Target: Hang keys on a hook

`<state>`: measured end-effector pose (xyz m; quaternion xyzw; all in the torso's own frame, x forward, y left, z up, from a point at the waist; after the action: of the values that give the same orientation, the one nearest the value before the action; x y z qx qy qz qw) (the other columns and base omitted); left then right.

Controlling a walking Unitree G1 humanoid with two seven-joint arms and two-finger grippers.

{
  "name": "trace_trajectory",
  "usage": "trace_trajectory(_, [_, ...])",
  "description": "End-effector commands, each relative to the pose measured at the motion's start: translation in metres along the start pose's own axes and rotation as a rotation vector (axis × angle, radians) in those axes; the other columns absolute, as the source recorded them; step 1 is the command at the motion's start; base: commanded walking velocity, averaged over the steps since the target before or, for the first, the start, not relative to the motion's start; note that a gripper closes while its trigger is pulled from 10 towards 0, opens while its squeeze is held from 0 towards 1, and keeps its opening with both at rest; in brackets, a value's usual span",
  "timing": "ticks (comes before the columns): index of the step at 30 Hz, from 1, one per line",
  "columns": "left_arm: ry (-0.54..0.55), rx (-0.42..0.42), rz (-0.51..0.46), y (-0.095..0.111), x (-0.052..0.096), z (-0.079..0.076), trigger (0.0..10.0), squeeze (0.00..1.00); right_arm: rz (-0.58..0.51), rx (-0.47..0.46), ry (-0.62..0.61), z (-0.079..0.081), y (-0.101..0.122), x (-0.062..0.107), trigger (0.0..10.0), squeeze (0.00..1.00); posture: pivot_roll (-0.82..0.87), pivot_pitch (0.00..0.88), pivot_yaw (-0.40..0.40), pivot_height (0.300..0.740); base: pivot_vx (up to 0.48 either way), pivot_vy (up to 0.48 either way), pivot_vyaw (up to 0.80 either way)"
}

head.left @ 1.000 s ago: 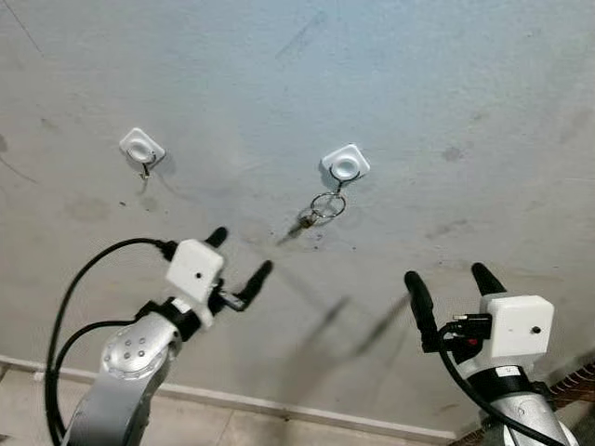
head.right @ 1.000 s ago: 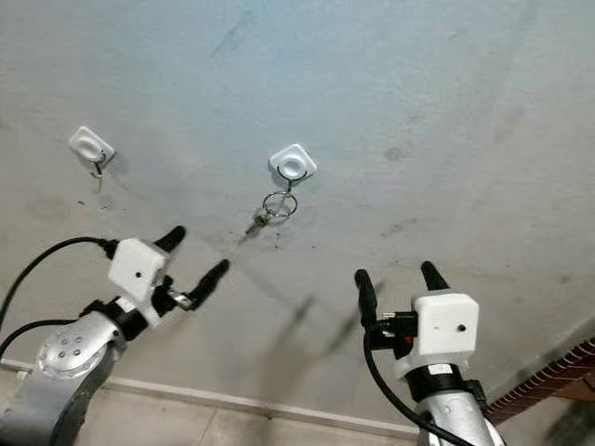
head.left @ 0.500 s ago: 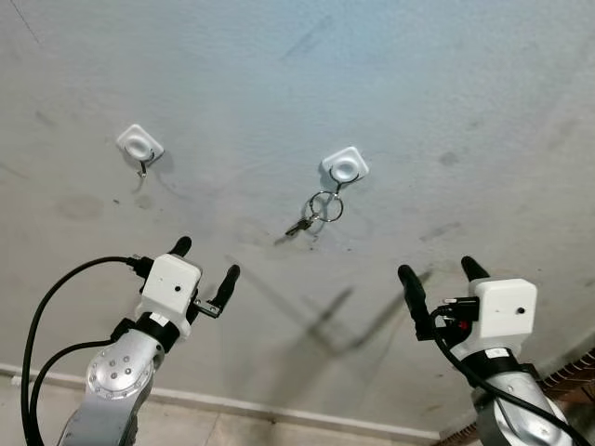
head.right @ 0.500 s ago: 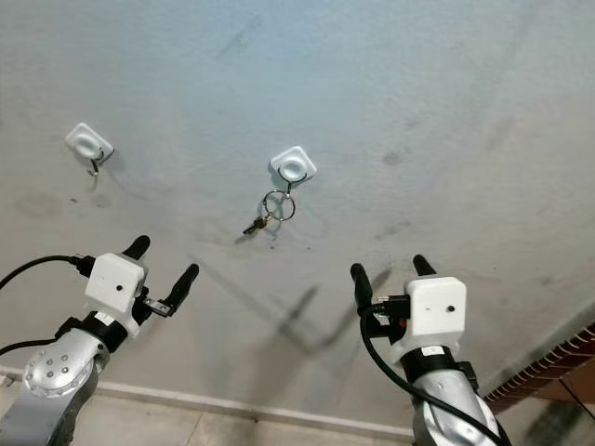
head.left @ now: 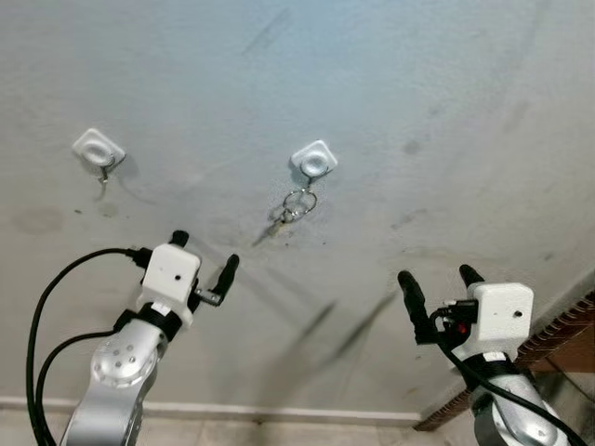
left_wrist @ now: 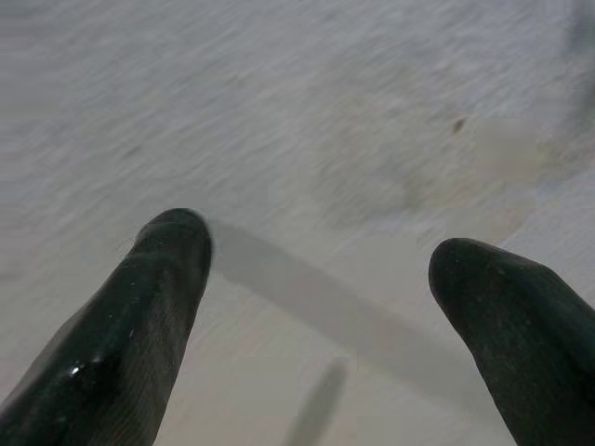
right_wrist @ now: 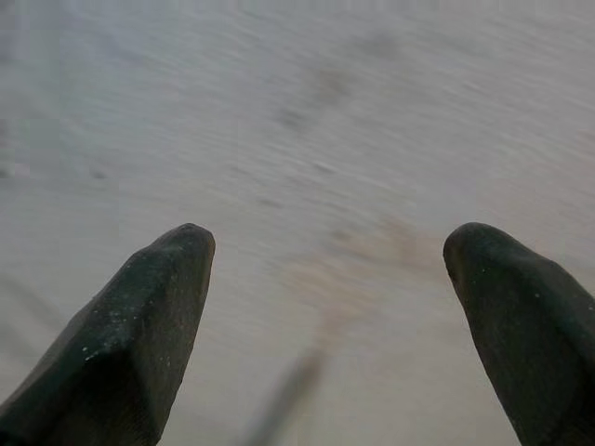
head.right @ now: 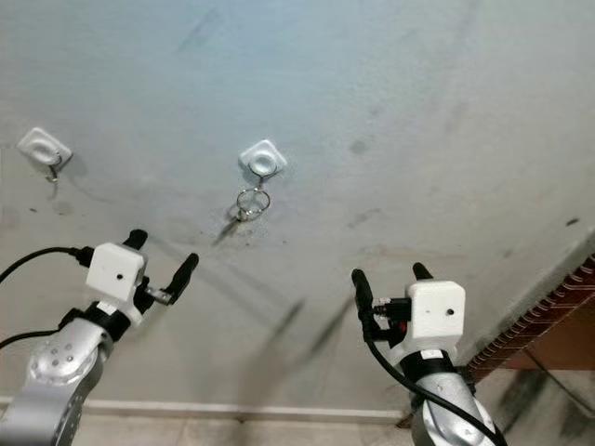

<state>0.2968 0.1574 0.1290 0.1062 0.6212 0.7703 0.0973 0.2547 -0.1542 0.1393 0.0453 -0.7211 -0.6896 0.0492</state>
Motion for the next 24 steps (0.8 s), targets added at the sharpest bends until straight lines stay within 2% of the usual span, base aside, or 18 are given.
trace_trajectory(1, [0.029,0.005,-0.002,0.004,0.005,0.005,10.0,0.00,0.015,-0.005,0.025,0.002,-0.003,-0.003,10.0,0.00,0.18,0.000,-0.120,0.740,0.000,0.000,0.00])
trace_trajectory(7, [0.078,0.019,0.012,0.003,0.020,0.006,10.0,0.00,0.027,-0.013,0.083,0.006,-0.005,-0.013,10.0,0.00,0.22,0.000,-0.165,0.740,0.000,0.000,0.00])
trace_trajectory(12, [0.091,0.022,0.023,0.003,0.026,0.006,10.0,0.00,0.031,-0.017,0.092,0.006,-0.004,-0.016,10.0,0.00,0.23,0.002,-0.167,0.740,0.000,0.000,0.00])
trace_trajectory(17, [0.032,0.016,0.031,0.005,0.025,0.002,10.0,0.00,0.046,-0.033,0.060,0.001,-0.009,-0.013,10.0,0.00,0.23,0.016,-0.123,0.740,0.000,0.000,0.00])
trace_trajectory(24, [-0.047,-0.012,0.029,0.013,0.011,-0.003,10.0,0.00,0.066,-0.096,-0.037,-0.001,-0.020,0.000,10.0,0.00,0.21,0.020,-0.074,0.740,0.000,0.000,0.00])
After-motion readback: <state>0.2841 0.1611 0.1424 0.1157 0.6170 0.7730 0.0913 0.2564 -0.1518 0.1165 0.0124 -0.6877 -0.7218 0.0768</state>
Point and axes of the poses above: a point about 5 cm out from each wrist's last joint towards the gripper, its own x axis pointing back from the gripper into the wrist, its own y axis along the axis of the wrist's last joint, z = x × y, the point moved 5 cm from there along -x, pointing out of the wrist towards the gripper, and after that the axes turned 2 degrees about x, right-handed, at the moved point
